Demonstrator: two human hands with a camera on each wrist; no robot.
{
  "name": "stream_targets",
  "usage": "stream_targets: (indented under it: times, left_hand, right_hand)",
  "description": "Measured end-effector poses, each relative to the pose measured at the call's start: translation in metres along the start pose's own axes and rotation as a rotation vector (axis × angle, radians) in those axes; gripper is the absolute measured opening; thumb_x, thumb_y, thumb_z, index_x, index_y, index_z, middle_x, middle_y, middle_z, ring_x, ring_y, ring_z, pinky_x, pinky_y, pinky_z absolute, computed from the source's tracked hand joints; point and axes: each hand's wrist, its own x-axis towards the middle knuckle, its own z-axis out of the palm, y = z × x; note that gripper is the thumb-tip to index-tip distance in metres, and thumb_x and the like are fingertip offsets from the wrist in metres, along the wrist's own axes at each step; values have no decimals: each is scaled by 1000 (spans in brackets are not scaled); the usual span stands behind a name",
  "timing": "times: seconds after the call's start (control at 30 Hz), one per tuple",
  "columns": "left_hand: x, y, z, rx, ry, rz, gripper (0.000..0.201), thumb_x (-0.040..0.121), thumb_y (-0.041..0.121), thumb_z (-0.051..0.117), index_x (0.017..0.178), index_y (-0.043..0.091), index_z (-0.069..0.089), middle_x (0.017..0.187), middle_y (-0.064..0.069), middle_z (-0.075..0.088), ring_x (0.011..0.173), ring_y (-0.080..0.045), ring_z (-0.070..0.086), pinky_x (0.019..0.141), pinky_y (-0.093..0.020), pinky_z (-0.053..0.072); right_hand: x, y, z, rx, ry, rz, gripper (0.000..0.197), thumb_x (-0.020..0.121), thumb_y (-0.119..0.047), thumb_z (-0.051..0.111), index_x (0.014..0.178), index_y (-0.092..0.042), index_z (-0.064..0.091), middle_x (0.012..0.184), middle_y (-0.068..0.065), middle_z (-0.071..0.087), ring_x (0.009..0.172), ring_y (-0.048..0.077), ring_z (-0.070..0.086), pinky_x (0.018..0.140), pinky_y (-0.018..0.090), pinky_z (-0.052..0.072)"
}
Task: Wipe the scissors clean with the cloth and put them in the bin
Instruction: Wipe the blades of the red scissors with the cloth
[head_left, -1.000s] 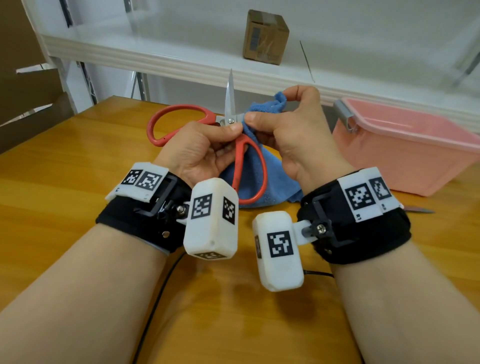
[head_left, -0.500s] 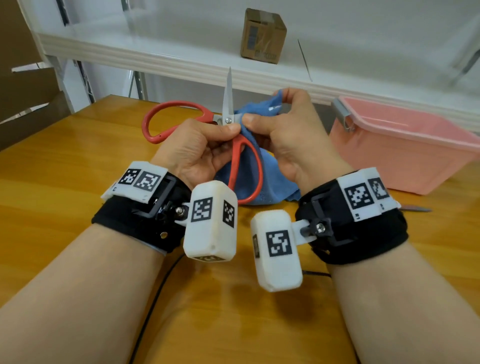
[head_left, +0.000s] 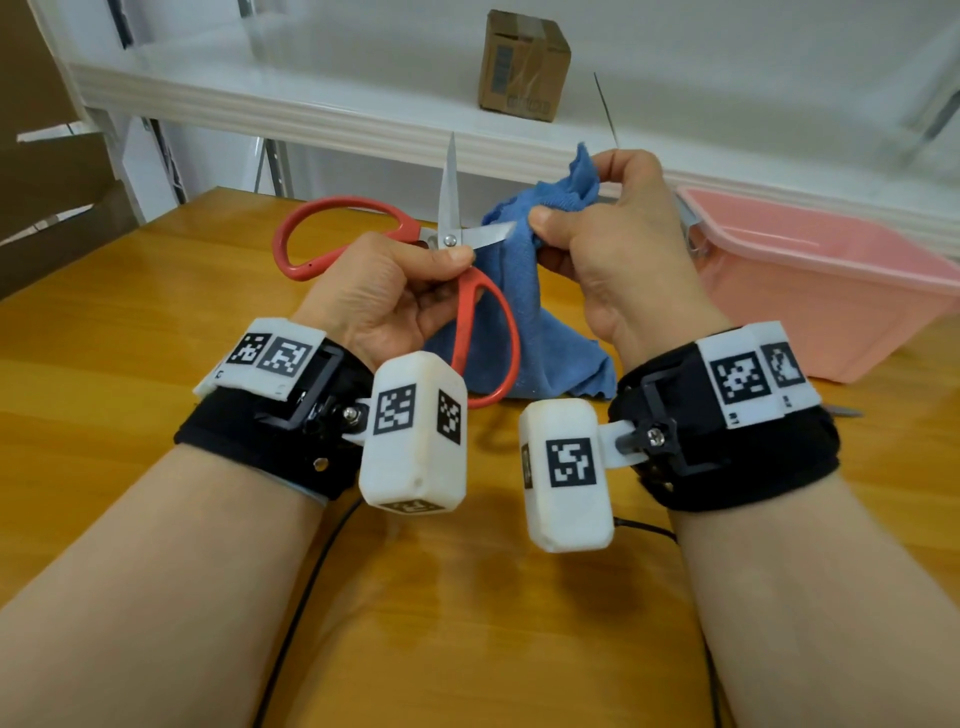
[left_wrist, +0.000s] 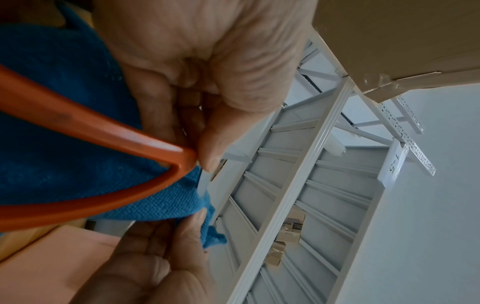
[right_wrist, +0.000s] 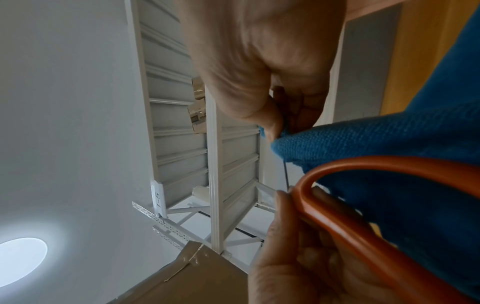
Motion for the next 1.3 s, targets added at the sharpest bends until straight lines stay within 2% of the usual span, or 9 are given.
stream_targets:
  times: [0.2,0.37,0.57,0.73,0.9,1.0,1.03,1.17,1.3]
  left_hand:
    - [1,2,-1,-24,35,-10,9,84,-6,61,79,0,64,69,-9,66,64,-16,67,74,-28,59]
    - [2,4,-4,-96,41,-17,7,79,-5,66,83,1,64,71,-8,66,63,-15,68,69,-28,61]
    - [6,3,-10,-194,51,7,62,75,-8,69,130,12,51,76,-7,65,64,-14,68,59,-26,57]
    - [7,4,-13,-217,13,-19,88,63,-6,71,144,12,41,81,-9,68,70,-18,69,59,-27,58]
    - [4,4,-11,-213,14,-60,41,67,-3,67,107,3,61,79,-10,68,68,-18,70,63,-26,59]
    - [7,3,-13,-255,7,-38,68,68,-6,69,132,10,50,84,-10,70,74,-20,71,66,-29,60]
    - [8,2,-12,-253,10,-25,64,73,-7,68,131,12,51,84,-10,70,75,-20,71,68,-31,61]
    - [-2,-2,0,-105,-20,-52,8,86,-3,61,90,2,65,81,-11,69,73,-18,69,77,-27,59]
    - [-1,-4,1,-16,-23,-66,8,86,-4,60,85,-2,68,76,-12,70,70,-18,69,71,-24,59]
  right_hand:
    - [7,-1,-8,-60,110,-69,43,77,8,69,96,-25,48,107,14,65,93,27,72,75,45,63]
    - [8,-3,-15,86,121,-2,37,84,13,65,109,-12,52,111,16,64,95,28,71,70,32,63]
    - [10,1,-17,60,132,15,39,83,11,66,117,-5,55,111,18,66,96,28,72,76,36,63]
    - [7,4,-7,-25,47,13,32,82,8,67,105,-11,57,98,13,68,95,30,72,83,46,61]
    - [6,4,-2,-23,-8,4,34,82,4,72,109,-12,58,107,16,69,95,28,73,81,46,62]
    - [2,3,5,-16,-34,11,37,81,0,74,110,-13,56,107,19,69,96,32,72,82,47,62]
    - [0,4,8,-32,-45,8,39,78,-3,76,109,-15,55,108,18,69,96,32,72,83,48,61]
    - [-7,9,17,-172,-81,-52,48,75,-5,80,106,-22,48,115,9,63,100,23,69,83,43,61]
    - [-7,13,14,-222,-72,-122,46,76,1,78,96,-26,47,105,10,61,96,29,69,77,47,62]
